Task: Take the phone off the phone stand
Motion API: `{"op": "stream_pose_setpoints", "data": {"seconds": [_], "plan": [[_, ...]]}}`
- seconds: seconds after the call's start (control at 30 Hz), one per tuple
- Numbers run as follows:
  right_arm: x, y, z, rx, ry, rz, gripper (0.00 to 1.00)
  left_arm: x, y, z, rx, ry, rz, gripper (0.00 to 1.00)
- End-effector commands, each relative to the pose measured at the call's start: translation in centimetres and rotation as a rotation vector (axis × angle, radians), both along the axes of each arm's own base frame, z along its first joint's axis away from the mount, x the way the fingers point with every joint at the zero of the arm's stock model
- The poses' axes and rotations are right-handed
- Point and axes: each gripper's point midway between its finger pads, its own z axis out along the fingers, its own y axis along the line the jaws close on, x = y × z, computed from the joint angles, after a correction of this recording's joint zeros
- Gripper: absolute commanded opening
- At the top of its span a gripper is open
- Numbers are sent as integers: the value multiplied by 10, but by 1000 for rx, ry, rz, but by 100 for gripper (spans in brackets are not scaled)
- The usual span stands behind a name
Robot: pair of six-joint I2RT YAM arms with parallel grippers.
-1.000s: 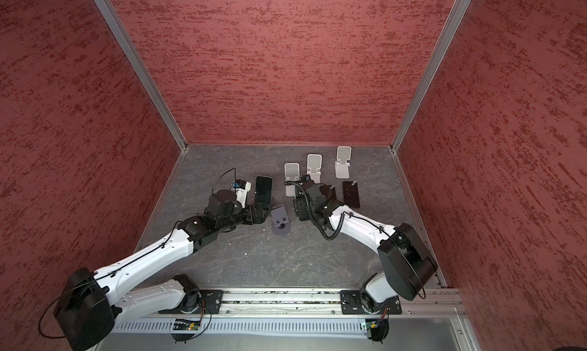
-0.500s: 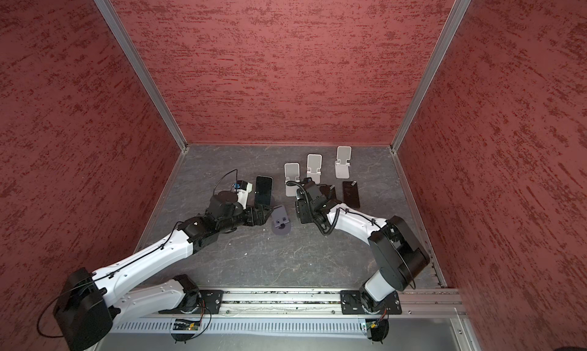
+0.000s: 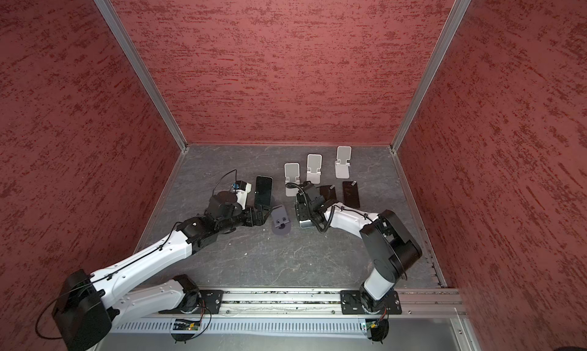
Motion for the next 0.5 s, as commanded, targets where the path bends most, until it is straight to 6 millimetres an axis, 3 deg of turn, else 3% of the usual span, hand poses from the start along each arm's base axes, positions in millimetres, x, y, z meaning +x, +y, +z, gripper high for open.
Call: {"op": "stream_pose_setpoints", "data": {"seconds": [0.0,0.47], "plan": [[13,7,10,49,-32,-17,66,1,2,9,3,-35,2,100],[15,3,-1,27,13,-25,67,-2,6,6,0,-32,16,100]]}}
